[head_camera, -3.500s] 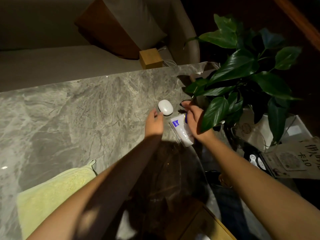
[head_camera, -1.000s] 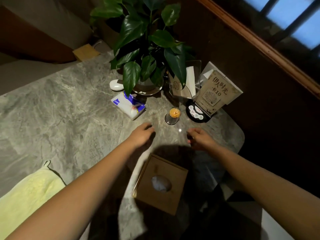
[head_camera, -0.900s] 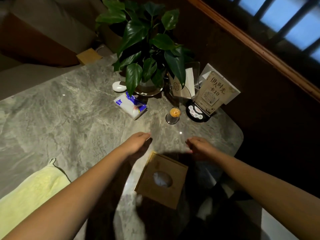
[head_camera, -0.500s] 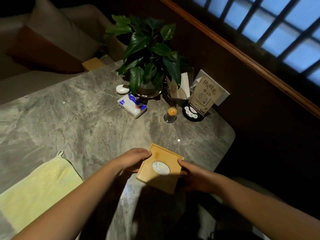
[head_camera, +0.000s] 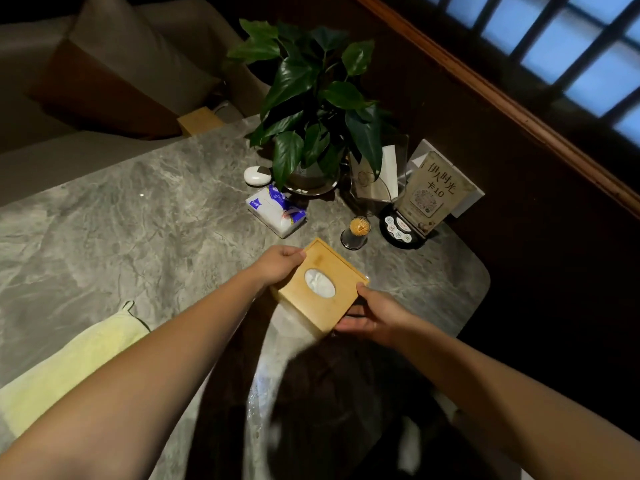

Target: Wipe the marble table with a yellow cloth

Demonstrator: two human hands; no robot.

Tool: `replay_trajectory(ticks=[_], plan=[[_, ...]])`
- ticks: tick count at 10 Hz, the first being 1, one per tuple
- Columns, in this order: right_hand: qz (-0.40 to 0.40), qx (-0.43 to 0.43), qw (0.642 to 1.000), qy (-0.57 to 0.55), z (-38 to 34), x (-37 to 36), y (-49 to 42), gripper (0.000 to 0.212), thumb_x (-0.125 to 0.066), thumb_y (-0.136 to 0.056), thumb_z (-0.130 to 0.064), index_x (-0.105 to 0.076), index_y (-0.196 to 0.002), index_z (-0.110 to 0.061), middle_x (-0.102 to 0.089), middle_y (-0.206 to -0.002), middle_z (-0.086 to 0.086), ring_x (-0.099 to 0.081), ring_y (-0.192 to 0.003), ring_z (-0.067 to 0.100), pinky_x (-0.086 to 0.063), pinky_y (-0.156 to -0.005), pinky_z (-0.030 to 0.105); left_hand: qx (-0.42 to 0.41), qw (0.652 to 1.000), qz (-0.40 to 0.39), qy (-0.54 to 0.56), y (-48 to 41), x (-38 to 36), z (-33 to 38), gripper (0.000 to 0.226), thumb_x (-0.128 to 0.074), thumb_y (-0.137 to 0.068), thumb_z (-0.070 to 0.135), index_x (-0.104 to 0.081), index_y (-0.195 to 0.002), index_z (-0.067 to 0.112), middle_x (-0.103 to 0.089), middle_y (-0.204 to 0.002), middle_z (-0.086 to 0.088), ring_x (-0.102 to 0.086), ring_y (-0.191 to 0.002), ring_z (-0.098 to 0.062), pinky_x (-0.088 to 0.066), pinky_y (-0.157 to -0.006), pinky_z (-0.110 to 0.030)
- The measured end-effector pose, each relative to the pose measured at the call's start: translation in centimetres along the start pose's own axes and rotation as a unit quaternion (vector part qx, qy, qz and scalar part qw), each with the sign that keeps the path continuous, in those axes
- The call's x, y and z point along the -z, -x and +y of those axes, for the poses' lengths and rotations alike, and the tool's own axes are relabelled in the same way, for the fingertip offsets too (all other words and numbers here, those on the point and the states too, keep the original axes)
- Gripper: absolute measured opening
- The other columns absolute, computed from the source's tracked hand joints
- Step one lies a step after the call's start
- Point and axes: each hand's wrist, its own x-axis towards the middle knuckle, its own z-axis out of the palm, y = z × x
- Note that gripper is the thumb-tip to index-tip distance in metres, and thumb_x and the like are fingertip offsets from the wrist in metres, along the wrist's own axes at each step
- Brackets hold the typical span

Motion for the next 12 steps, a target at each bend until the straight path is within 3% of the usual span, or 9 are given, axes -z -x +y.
replay_trajectory(ticks=[1,3,4,5,7,9,10,11,12], plan=[[0.012,-0.003,1.0,-0.004,-1.5,-0.5,-1.1,0.048,-0.041,-0.102,-0.032,-0.034,-0.14,-0.003,-0.045,-0.136,0.032,-0.059,-0.101,0.05,-0.054,-0.039,0.044,0.006,1.0,0.003,-0.015,-1.8,0.4,1.0,0.032,-0.049,-0.098,0.021,-0.061,-0.121,0.002,-0.062,-0.097,-0.008,-0.057,-0.09,-0.02,-0.045,-0.087,-0.03],[0.026,0.008,0.999,0.017,-3.9,-0.9,-2.4,0.048,-0.037,-0.103,-0.034,-0.034,-0.142,-0.005,-0.056,-0.122,0.027,-0.064,-0.075,0.037,-0.056,-0.056,0.046,0.014,1.0,-0.004,-0.022,-4.0,1.0,2.4,0.035,-0.047,-0.098,0.025,-0.062,-0.117,-0.001,-0.064,-0.106,-0.015,-0.059,-0.098,-0.025,-0.044,-0.101,-0.037],[0.034,0.0,0.999,0.036,-4.4,-1.2,-2.4,0.046,-0.034,-0.104,-0.033,-0.035,-0.141,-0.005,-0.059,-0.092,0.02,-0.061,-0.073,0.033,-0.052,-0.061,0.045,0.012,0.999,-0.013,-0.04,-4.5,1.1,2.9,0.033,-0.045,-0.099,0.025,-0.061,-0.117,0.003,-0.062,-0.097,-0.011,-0.058,-0.093,-0.023,-0.044,-0.098,-0.037],[0.027,-0.008,0.999,0.031,-4.5,-1.6,-2.1,0.045,-0.032,-0.105,-0.033,-0.033,-0.142,-0.008,-0.058,-0.09,0.02,-0.061,-0.074,0.035,-0.054,-0.052,0.044,0.001,0.996,-0.02,-0.085,-4.9,1.0,3.2,0.023,-0.042,-0.1,0.026,-0.06,-0.106,0.012,-0.059,-0.098,-0.013,-0.056,-0.095,-0.025,-0.042,-0.103,-0.041],[0.046,-0.028,0.998,-0.015,-4.7,-2.2,-1.6,0.047,-0.038,-0.103,-0.033,-0.03,-0.144,-0.01,-0.047,-0.138,0.027,-0.054,-0.118,0.048,-0.057,-0.063,0.054,-0.013,0.981,0.016,-0.194,-4.8,0.8,3.7,0.039,-0.039,-0.101,0.028,-0.055,-0.129,0.006,-0.054,-0.132,-0.016,-0.049,-0.123,-0.031,-0.035,-0.104,-0.036],[0.048,-0.019,0.997,-0.057,-2.7,-2.7,-1.6,0.046,-0.039,-0.103,-0.03,-0.035,-0.142,-0.006,-0.052,-0.128,0.021,-0.054,-0.122,0.036,-0.053,-0.039,0.042,-0.074,0.964,0.067,-0.248,-2.8,0.8,2.3,0.041,-0.046,-0.096,0.032,-0.052,-0.133,0.016,-0.058,-0.131,-0.012,-0.053,-0.119,-0.032,-0.043,-0.101,-0.043],[0.035,-0.038,0.997,-0.051,-0.8,-3.9,-0.1,0.045,-0.04,-0.103,-0.031,-0.038,-0.138,-0.002,-0.057,-0.1,0.019,-0.055,-0.12,0.039,-0.059,-0.065,0.038,-0.081,0.961,0.06,-0.256,-0.4,1.5,1.6,0.043,-0.045,-0.096,0.033,-0.049,-0.135,0.015,-0.059,-0.128,-0.013,-0.053,-0.119,-0.033,-0.044,-0.099,-0.043],[-0.022,-0.063,0.998,-0.02,1.0,-6.3,2.4,0.031,-0.038,-0.103,-0.029,-0.046,-0.12,-0.004,-0.05,-0.131,0.025,-0.047,-0.13,0.036,-0.042,-0.104,0.046,-0.071,0.955,0.065,-0.279,2.4,2.9,1.0,0.049,-0.042,-0.098,0.036,-0.041,-0.141,0.012,-0.05,-0.14,-0.015,-0.045,-0.129,-0.033,-0.038,-0.105,-0.039],[-0.038,-0.009,0.997,0.06,1.9,-9.2,4.8,0.022,-0.041,-0.102,-0.032,-0.048,-0.107,-0.011,-0.056,-0.113,0.015,-0.058,-0.104,0.024,-0.05,-0.088,0.036,-0.091,0.942,0.119,-0.302,5.7,5.2,0.6,0.055,-0.04,-0.098,0.039,-0.032,-0.145,0.013,-0.04,-0.148,-0.014,-0.038,-0.136,-0.031,-0.032,-0.11,-0.04]])
